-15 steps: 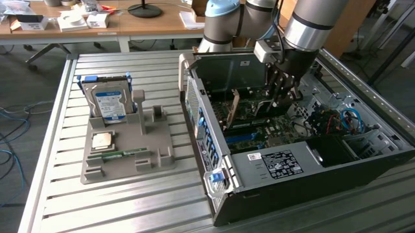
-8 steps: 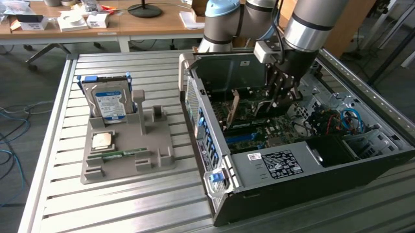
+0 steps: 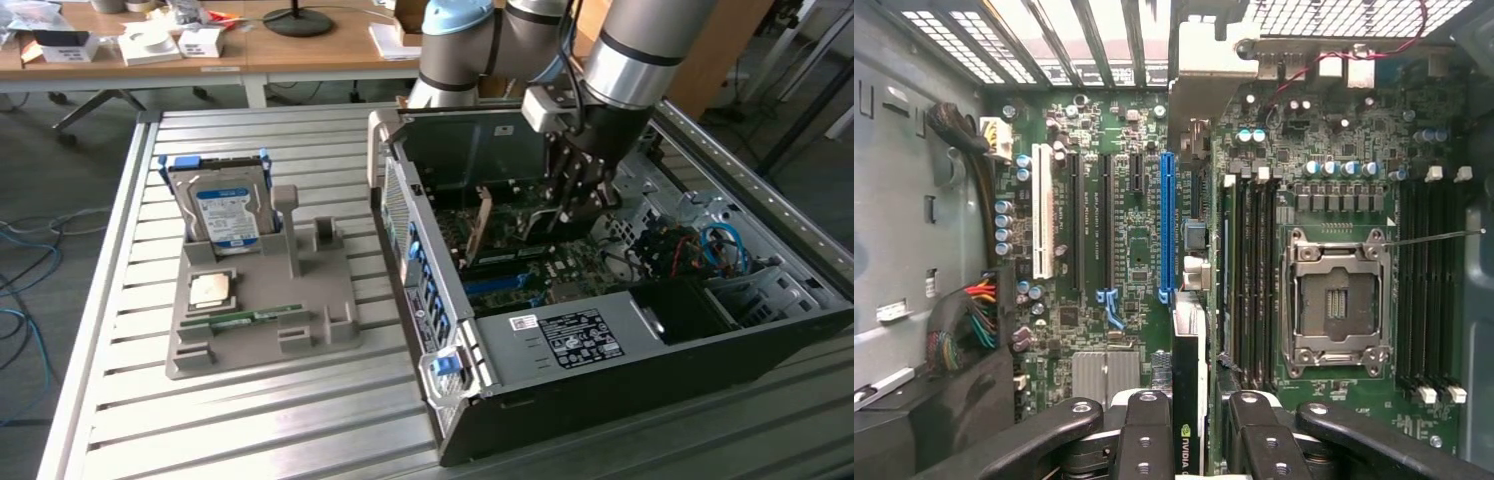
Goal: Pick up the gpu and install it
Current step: 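Insert the gpu into the slot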
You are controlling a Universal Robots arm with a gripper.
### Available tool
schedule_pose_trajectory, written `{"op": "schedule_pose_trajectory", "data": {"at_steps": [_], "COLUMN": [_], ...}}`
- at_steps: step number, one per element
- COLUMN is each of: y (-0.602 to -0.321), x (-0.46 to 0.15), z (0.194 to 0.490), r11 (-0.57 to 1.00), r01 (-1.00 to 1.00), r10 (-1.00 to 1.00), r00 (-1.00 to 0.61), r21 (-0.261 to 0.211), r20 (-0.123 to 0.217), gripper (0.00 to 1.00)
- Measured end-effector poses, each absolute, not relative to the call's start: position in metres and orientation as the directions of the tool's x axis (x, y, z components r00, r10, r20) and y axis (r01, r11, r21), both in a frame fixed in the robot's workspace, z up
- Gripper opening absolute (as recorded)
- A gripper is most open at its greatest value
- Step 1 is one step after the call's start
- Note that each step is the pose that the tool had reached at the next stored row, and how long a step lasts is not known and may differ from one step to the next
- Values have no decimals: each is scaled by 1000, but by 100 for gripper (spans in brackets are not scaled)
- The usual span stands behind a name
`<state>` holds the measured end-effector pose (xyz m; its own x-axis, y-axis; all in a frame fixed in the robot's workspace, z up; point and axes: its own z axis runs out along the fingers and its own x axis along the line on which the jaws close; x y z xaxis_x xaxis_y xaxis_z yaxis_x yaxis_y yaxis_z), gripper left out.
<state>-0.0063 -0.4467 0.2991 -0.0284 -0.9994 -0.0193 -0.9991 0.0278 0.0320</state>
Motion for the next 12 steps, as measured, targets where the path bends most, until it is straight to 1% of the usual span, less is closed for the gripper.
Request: {"op": "schedule_pose_trajectory", "data": {"at_steps": [12], "y": [-447], "x": [-7], "z": [292], "r11": [28], "r01": [-999], "r10": [-999], "r00": [-29], "r21": [32], "r20": [-19], "gripper": [27]}}
